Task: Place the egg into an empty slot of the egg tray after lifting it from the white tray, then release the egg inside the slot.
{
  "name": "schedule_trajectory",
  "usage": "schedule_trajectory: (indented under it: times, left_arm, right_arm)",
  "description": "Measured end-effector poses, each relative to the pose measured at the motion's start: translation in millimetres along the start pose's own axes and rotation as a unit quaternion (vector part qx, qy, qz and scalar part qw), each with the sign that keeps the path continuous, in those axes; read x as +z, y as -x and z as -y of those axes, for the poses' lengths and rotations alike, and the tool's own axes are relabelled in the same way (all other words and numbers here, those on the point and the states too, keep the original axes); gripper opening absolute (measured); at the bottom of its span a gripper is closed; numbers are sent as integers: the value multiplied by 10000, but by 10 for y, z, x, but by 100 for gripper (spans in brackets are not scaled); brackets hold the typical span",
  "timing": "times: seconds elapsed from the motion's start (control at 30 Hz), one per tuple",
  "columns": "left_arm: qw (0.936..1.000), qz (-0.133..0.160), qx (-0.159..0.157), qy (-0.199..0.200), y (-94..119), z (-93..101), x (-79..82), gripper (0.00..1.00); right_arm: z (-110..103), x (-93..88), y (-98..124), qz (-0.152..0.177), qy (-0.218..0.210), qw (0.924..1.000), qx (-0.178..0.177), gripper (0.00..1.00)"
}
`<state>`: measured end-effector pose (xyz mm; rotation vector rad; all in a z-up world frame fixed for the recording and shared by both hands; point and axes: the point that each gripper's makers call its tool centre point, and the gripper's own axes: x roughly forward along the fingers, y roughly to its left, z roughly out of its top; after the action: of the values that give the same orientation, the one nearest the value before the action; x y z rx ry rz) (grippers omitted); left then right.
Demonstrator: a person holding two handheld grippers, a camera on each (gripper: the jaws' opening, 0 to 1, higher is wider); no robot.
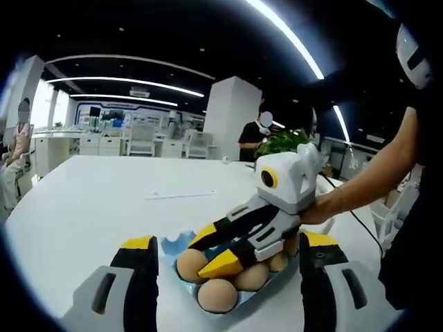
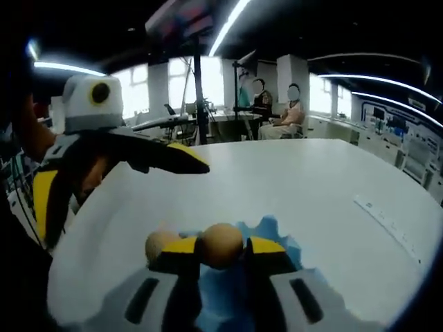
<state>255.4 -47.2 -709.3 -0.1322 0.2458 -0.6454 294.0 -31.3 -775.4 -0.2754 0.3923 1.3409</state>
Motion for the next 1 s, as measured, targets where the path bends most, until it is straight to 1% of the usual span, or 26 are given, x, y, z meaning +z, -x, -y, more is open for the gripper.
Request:
schedule_trajectory:
  times: [0.17, 0.27, 0.5, 0.63, 0.8, 0.83, 0.93, 1.0]
  left_arm:
    - [10000, 30, 13, -26, 5, 15, 24, 84]
    - [10000, 54, 7, -32, 10, 40, 39, 84]
    - [10000, 37, -17, -62, 16, 89, 40, 84]
    - [10000, 28, -17, -56, 10, 94, 40, 83]
    - [9999, 27, -63, -78, -10, 117, 51, 82]
    - [9999, 19, -76, -74, -14, 120, 50, 82]
    - [9999, 42, -13, -152, -21, 100, 67, 85]
    - [9999, 48, -47, -121, -22, 106, 75, 83]
  right_arm:
    - [52, 9, 134, 82, -74, 9997, -211, 25]
    - [95, -2, 229, 133, -231, 9992, -309, 25]
    - [163, -54, 484, 174, -269, 9981, -534, 24]
    - [228, -129, 677, 159, -331, 9967, -719, 24]
    - [264, -232, 865, 90, -395, 9957, -833, 24]
    - [266, -237, 884, 89, -390, 9956, -846, 24]
    - [282, -275, 1034, 63, -332, 9951, -933, 24]
    - [302, -314, 1130, 44, -349, 9944, -992, 24]
